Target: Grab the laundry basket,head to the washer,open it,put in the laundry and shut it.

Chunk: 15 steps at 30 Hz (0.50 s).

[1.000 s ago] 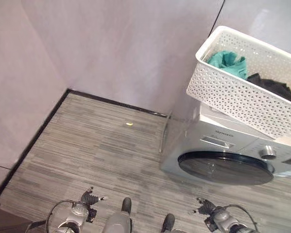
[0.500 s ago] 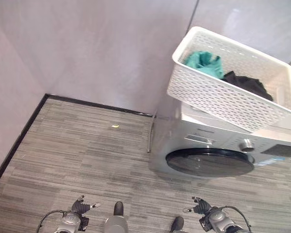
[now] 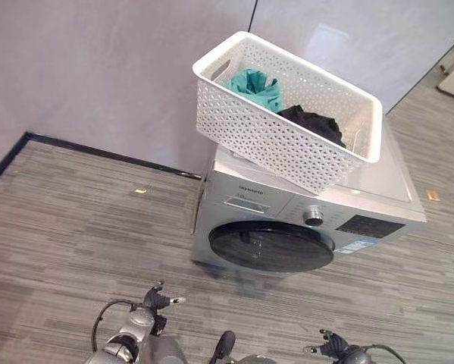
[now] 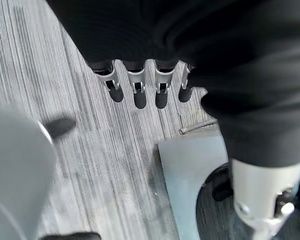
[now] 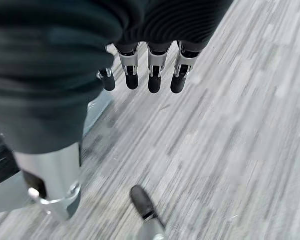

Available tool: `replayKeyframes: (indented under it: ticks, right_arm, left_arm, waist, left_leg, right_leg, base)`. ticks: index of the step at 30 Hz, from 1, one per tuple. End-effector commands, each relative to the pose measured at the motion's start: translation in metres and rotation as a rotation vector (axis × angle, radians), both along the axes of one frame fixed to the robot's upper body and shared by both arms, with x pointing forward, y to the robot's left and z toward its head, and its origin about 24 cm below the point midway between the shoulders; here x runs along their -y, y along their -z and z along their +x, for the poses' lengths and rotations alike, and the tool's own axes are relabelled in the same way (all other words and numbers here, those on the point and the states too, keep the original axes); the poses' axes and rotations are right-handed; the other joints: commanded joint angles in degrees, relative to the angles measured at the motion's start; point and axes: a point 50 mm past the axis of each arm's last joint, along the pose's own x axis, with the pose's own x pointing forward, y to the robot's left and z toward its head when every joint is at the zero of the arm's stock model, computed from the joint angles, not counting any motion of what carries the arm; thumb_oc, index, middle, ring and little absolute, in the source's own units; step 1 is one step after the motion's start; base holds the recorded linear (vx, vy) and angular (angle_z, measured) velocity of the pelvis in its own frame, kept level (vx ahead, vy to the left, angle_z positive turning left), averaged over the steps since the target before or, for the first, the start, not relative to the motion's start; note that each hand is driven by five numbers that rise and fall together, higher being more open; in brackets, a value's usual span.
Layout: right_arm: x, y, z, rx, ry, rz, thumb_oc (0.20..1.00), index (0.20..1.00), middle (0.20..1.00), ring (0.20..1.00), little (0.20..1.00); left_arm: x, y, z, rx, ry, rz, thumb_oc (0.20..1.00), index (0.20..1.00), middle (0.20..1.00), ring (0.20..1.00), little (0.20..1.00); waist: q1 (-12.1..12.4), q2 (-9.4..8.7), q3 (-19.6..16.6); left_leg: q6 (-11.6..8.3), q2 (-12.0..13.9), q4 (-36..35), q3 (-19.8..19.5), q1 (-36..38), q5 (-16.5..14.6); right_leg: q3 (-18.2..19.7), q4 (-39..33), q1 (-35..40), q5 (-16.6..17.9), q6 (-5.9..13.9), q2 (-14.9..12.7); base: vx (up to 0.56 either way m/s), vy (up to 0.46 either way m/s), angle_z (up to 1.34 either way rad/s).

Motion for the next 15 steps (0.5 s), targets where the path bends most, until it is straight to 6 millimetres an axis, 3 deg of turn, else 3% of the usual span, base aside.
replayKeyframes:
  ticks: [1, 3, 4, 5, 6, 13, 15]
  right_arm:
    - [0.011, -0.015, 0.031, 0.102, 0.035, -0.014, 1.000, 1.000, 1.000, 1.000, 1.000]
    - [0.004, -0.013, 0.031, 0.100, 0.011, -0.002, 1.000, 1.000, 1.000, 1.000, 1.000]
    - [-0.001, -0.012, 0.031, 0.112, 0.011, 0.017, 1.000, 1.000, 1.000, 1.000, 1.000]
    - [-0.001, -0.012, 0.031, 0.112, 0.011, 0.017, 1.000, 1.000, 1.000, 1.000, 1.000]
    - [0.000, -0.013, 0.030, 0.117, 0.017, 0.024, 1.000, 1.000, 1.000, 1.000, 1.000]
    - [-0.006, -0.014, 0.034, 0.139, -0.004, 0.041, 1.000, 1.000, 1.000, 1.000, 1.000]
    - [0.000, -0.021, 0.042, 0.200, 0.049, 0.052, 1.000, 1.000, 1.000, 1.000, 1.000]
  left_arm:
    - [-0.011, -0.006, 0.006, 0.019, 0.038, 0.033, 1.000, 1.000, 1.000, 1.000, 1.000]
    - [-0.010, -0.001, -0.001, -0.009, 0.028, 0.021, 1.000, 1.000, 1.000, 1.000, 1.000]
    - [-0.015, 0.007, -0.018, -0.067, 0.000, 0.026, 1.000, 1.000, 1.000, 1.000, 1.000]
    - [-0.015, 0.007, -0.018, -0.067, 0.000, 0.026, 1.000, 1.000, 1.000, 1.000, 1.000]
    - [-0.020, 0.012, -0.030, -0.108, -0.026, 0.026, 1.000, 1.000, 1.000, 1.000, 1.000]
    - [-0.031, 0.021, -0.058, -0.177, -0.071, 0.042, 1.000, 1.000, 1.000, 1.000, 1.000]
    - [-0.036, 0.022, -0.067, -0.207, -0.065, 0.067, 1.000, 1.000, 1.000, 1.000, 1.000]
  waist:
    - [3.56, 1.61, 2.65]
    - [3.71, 2.01, 2.34]
    - [3.43, 2.51, 1.53]
    - [3.43, 2.51, 1.54]
    - [3.38, 2.67, 1.08]
    - [3.77, 2.88, 0.16]
    - [3.29, 2.66, 0.65]
  left_leg:
    - [6.45, -5.48, -0.03, -2.20, 2.52, -1.02]
    - [6.94, -5.73, -1.24, -1.74, 3.70, -0.82]
    - [7.09, -6.43, -4.49, -2.23, 5.71, -0.23]
    - [7.09, -6.43, -4.50, -2.23, 5.71, -0.23]
    - [7.19, -6.94, -6.62, -2.70, 6.80, -0.27]
    - [8.29, -7.65, -12.53, -2.73, 9.99, 0.01]
    - [9.23, -8.19, -13.33, -4.61, 10.07, 0.75]
  right_leg:
    - [3.00, 5.35, -0.50, -4.82, 3.72, 1.28]
    - [2.97, 5.39, 0.06, -4.56, 3.89, 1.14]
    - [3.06, 5.02, 0.88, -4.20, 4.21, 0.61]
    - [3.06, 5.02, 0.88, -4.20, 4.22, 0.61]
    - [3.20, 4.80, 1.25, -4.00, 4.49, 0.30]
    - [4.04, 4.79, 1.36, -3.28, 5.21, -0.20]
    - [7.20, 8.43, -0.40, -3.47, 5.40, 0.13]
  base:
    - [0.06, 0.020, -0.28]
    - [0.07, 0.078, -0.41]
    - [0.06, 0.108, -0.26]
    - [0.09, 0.150, -0.02]
    - [0.05, 0.085, 0.04]
    - [0.04, 0.108, -0.02]
    - [0.02, 0.133, -0.23]
